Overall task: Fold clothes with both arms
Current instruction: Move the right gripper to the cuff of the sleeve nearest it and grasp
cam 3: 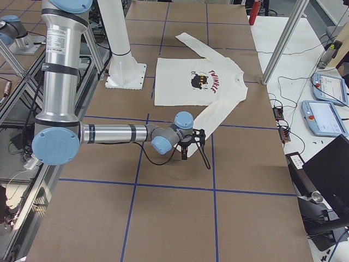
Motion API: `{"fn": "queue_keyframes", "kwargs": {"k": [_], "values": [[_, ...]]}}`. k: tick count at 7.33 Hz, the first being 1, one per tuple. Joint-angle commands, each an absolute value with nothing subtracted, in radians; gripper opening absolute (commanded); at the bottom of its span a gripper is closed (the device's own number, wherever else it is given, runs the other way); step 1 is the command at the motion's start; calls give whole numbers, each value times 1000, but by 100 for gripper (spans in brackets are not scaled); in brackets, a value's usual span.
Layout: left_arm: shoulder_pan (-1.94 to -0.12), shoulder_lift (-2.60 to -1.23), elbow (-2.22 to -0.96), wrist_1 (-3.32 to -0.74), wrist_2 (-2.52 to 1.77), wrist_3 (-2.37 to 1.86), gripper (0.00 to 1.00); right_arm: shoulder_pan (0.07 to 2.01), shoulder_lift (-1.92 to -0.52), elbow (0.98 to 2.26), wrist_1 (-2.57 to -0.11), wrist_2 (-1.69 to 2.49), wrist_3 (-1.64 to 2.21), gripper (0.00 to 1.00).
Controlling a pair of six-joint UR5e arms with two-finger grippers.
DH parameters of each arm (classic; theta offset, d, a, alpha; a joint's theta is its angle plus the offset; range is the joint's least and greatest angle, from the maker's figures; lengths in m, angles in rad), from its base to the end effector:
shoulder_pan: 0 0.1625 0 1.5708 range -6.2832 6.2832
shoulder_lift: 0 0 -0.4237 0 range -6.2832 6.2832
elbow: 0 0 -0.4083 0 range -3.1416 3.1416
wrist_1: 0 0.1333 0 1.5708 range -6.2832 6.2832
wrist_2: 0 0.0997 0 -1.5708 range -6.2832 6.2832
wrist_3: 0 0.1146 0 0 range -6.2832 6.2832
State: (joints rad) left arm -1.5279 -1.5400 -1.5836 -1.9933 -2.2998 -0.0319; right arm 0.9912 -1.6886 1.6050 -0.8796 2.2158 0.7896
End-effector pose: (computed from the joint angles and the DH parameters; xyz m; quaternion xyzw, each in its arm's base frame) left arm -0.0346 -0.5224 0.6327 0.1745 0.3560 0.0766 0.9149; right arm -0.2151 -0.4463 0.6356 0.0286 -0.4137 0.0006 0.9100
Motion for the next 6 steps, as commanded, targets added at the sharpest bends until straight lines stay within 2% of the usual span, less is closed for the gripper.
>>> {"fn": "queue_keyframes", "kwargs": {"k": [1,6], "values": [[-1528,-1540,-1583,-1996,-2301,-31,100,971,-1680,1598,-879,2201,790,100],[-1528,-1540,-1583,-1996,-2301,-31,100,940,-1675,1597,-890,2203,792,100]]}}
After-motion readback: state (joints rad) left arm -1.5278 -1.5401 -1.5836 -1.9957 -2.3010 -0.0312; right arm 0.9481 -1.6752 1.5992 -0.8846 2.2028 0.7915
